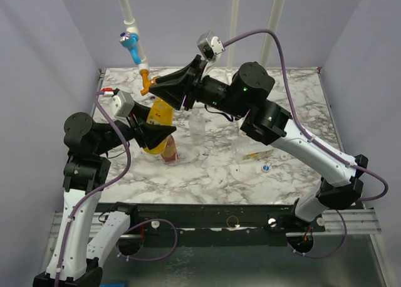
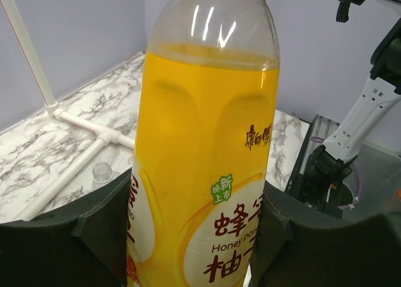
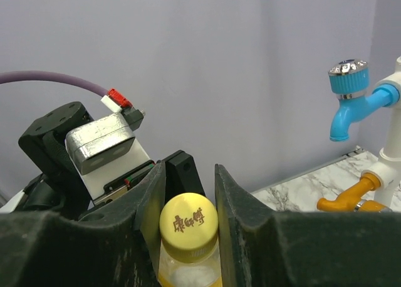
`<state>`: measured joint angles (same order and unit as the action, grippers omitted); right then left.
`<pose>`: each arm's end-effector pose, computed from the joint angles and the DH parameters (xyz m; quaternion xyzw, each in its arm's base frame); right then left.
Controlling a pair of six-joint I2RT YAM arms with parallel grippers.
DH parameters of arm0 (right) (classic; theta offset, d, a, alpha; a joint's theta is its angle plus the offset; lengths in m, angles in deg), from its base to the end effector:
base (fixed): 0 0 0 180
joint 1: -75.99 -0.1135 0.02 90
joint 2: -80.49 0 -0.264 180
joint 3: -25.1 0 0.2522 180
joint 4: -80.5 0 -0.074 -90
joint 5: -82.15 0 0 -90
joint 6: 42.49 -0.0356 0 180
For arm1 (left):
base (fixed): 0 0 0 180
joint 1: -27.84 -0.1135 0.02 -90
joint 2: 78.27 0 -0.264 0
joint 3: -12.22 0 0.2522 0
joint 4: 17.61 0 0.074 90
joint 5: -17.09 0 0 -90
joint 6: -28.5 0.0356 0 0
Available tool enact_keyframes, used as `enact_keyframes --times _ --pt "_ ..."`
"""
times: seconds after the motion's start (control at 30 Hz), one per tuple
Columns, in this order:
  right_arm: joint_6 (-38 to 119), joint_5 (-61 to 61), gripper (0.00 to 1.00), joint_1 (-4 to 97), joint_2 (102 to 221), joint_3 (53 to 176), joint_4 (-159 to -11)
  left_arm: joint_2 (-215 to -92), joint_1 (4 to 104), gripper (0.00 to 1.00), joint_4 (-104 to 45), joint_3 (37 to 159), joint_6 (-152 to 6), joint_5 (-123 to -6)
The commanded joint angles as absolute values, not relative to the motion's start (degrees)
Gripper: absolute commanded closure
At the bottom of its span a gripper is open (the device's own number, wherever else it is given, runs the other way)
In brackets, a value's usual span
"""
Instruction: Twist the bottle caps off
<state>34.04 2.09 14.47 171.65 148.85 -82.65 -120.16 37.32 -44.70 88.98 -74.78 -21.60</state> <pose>0.1581 0.3043 0.5429 -0.3079 0.5211 0.5250 0.5983 0.1195 -0.0481 0.4470 0.3064 0.6032 -0.4131 0.6096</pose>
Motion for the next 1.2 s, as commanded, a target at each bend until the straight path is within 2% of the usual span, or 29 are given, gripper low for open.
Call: enact_keyframes --times 0.0,0.23,0.47,0.67,0.8,0.93,0.97,1.0,1.03,1.1,1.17 --pt "35.3 3.5 0.99 14.4 168.5 146.9 -86.4 -119.9 37.2 0.93 -43.5 90.2 -77.9 -20.2" --pt "36.9 11.3 0.99 14.4 165.7 145.2 -91.1 -120.6 37.2 0.93 -43.3 90.9 -81.1 -14.9" --pt "37.8 33.4 0.99 14.5 162.2 140.8 -97.6 -122.8 37.2 0.93 -39.0 92.7 -92.4 -3.7" --pt "37.0 52.3 0.99 14.5 164.8 145.0 -94.4 -123.3 37.2 0.94 -31.7 91.7 -100.5 -0.3" --pt "36.3 55.2 1.0 15.1 164.6 144.4 -95.5 -123.2 37.2 0.94 -31.6 91.3 -100.9 -0.3" --pt "37.7 49.0 0.97 15.3 163.3 143.1 -95.3 -123.2 37.2 0.95 -31.6 90.7 -100.6 -0.7" --pt "38.0 43.8 0.85 15.3 162.8 142.5 -95.2 -123.1 37.2 0.95 -31.6 90.6 -100.3 -1.2" --pt "38.2 38.9 0.62 15.3 162.4 141.8 -95.7 -122.9 37.2 0.95 -31.6 90.5 -99.8 -1.7" --pt "38.5 32.8 0.44 15.3 162.1 141.0 -96.1 -122.7 37.2 0.95 -31.6 90.3 -99.2 -2.5" --pt "38.4 22.3 0.22 15.3 162.1 141.4 -95.7 -122.2 37.2 0.95 -31.6 89.8 -97.2 -4.4" --pt "38.4 13.7 0.07 15.2 162.8 142.8 -94.1 -121.2 37.2 0.95 -32.3 89.4 -93.6 -7.7"
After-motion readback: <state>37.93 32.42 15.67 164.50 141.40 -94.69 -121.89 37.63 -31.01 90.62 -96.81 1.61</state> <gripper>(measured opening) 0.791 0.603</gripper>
